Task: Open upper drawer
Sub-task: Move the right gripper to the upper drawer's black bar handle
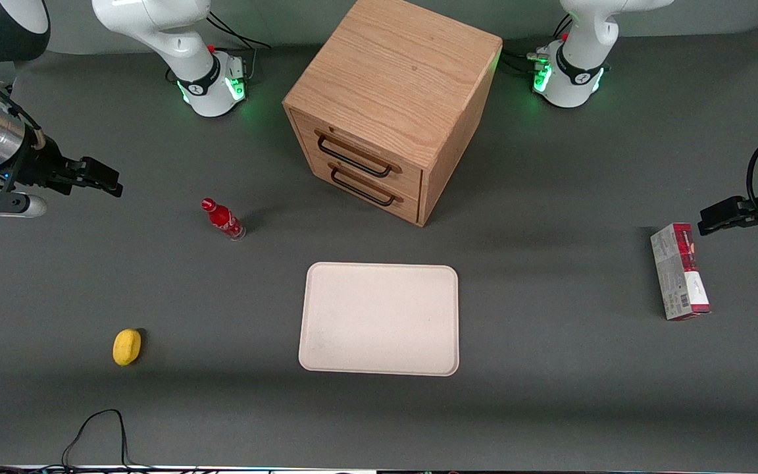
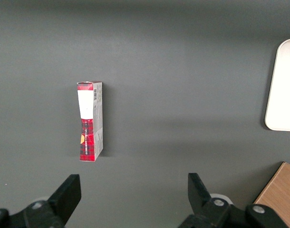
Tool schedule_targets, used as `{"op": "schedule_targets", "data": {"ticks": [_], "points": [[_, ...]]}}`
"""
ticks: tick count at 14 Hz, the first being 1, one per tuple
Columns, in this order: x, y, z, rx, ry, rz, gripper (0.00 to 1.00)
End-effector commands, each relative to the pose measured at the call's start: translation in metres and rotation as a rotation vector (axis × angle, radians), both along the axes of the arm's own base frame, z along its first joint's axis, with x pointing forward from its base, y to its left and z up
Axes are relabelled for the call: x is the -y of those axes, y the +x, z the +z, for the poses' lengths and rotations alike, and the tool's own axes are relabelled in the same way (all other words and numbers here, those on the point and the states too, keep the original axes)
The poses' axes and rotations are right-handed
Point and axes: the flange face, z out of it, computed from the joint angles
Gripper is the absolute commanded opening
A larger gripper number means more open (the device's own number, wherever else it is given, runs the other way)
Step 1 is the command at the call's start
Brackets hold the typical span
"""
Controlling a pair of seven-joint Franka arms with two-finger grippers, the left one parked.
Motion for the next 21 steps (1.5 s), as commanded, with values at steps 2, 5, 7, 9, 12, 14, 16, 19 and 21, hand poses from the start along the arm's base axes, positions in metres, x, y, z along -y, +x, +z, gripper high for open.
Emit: {"op": "schedule_targets", "data": {"ticks": [2,5,7,9,12,14,16,19,21], "points": [[0.002,0.003,0.004,-0.002,-0.012,0.02,1.0],[-0.047,0.012,0.0,0.023,0.045,0.074,1.0],[-0.12,0.011,0.009,0.041,0.054,0.202,1.0],[-0.179,0.004,0.004,0.034,0.07,0.329,1.0],[-0.273,-0.033,-0.009,0.009,0.111,0.565,1.0],[-0.328,-0.055,-0.033,-0.034,0.154,0.705,1.0],[-0.354,-0.058,-0.059,-0.063,0.195,0.783,1.0],[-0.364,-0.055,-0.097,-0.127,0.239,0.936,1.0],[-0.368,-0.054,-0.115,-0.16,0.261,0.971,1.0]]}}
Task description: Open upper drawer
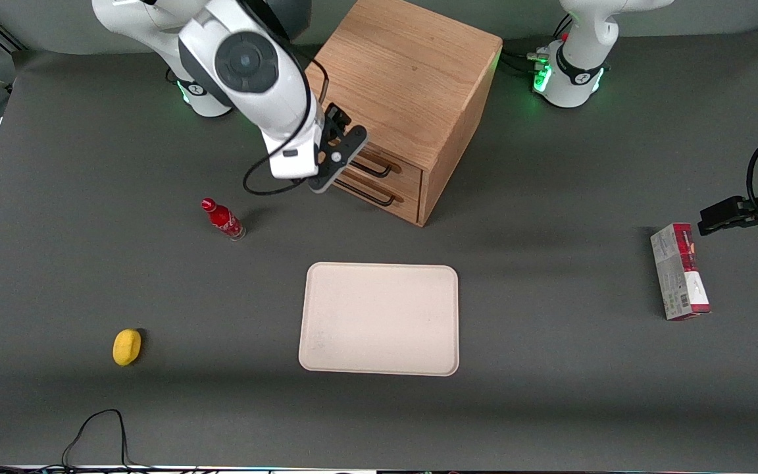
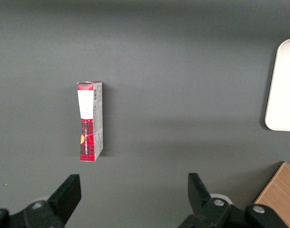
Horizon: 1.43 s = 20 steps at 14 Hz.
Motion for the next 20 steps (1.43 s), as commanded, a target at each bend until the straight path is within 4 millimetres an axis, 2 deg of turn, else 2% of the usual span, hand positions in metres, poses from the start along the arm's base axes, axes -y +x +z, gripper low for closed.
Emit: {"op": "schedule_targets", "data": {"ticks": [1,4,10,15,18,20], "points": [[-0.007,0.005,-0.014,-0.059,0.056,0.06,1.0],[-0.007,-0.004,-0.038,-0.096,0.034,0.098,1.0],[-0.01,-0.009,-0.059,-0.081,0.033,0.101,1.0],[-0.014,-0.001,-0.074,-0.06,0.054,0.107,1.0],[-0.012,0.006,-0.091,-0.042,0.025,0.13,1.0],[-0.011,0.011,-0.093,-0.029,0.037,0.157,1.0]]}}
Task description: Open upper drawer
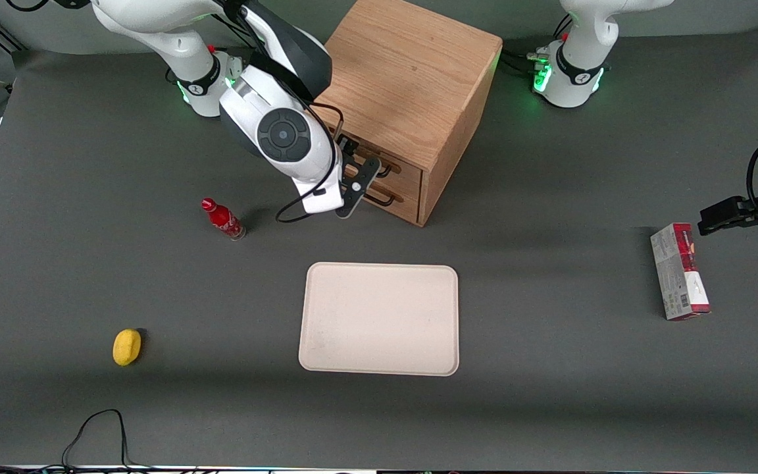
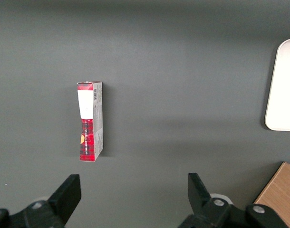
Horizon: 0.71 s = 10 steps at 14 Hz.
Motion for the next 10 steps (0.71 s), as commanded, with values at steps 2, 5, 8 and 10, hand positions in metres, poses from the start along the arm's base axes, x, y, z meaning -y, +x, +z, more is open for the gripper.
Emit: {"op": "schedule_targets", "data": {"ticks": [2,5,8,10], "points": [[0.005,0.015,-0.002,0.067,-0.002,0.07,1.0],[0.011,0.037,0.002,0.132,-0.029,0.085,1.0],[0.016,0.06,0.0,0.178,-0.044,0.09,1.0],[0.022,0.072,0.001,0.198,-0.04,0.125,1.0]]}}
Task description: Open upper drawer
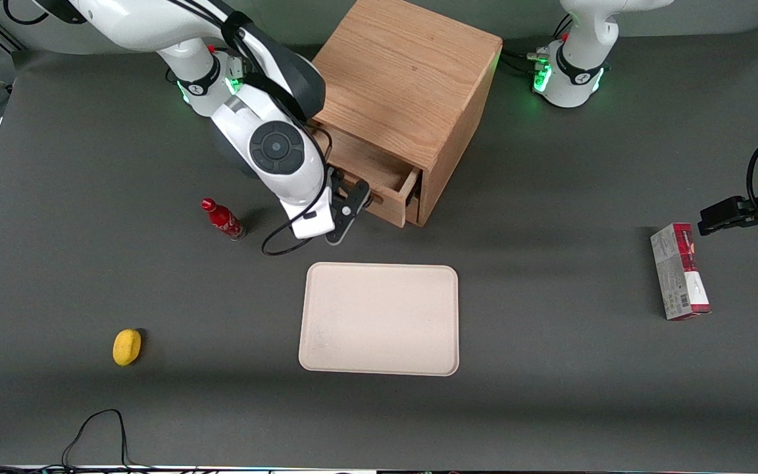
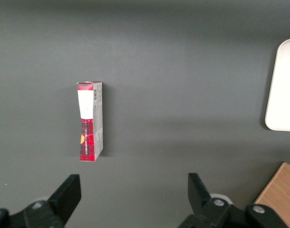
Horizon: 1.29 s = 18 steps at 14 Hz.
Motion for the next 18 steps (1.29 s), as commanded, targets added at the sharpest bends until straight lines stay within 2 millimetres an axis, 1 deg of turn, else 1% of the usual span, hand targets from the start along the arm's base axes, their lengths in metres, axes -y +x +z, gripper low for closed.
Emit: {"op": "schedule_targets", "data": {"ticks": [1,3,4,5,6,7,9,12,13,14,15,16,17,18], "points": [[0.018,0.036,0.003,0.037,0.012,0.048,1.0],[0.046,0.063,0.009,0.062,0.015,0.08,1.0],[0.065,0.08,0.014,0.083,0.017,0.081,1.0],[0.075,0.092,0.016,0.095,0.02,0.082,1.0],[0.081,0.101,0.023,0.114,0.028,0.068,1.0],[0.09,0.111,0.031,0.135,0.028,0.039,1.0],[0.108,0.122,0.052,0.176,0.019,-0.024,1.0],[0.119,0.123,0.092,0.205,0.017,-0.054,1.0],[0.128,0.124,0.112,0.237,0.021,-0.077,1.0],[0.144,0.127,0.126,0.247,0.039,-0.152,1.0],[0.168,0.122,0.152,0.251,0.058,-0.257,1.0],[0.199,0.108,0.169,0.218,0.03,-0.358,1.0],[0.216,0.089,0.179,0.21,0.003,-0.505,1.0],[0.224,0.068,0.184,0.202,-0.031,-0.68,1.0]]}}
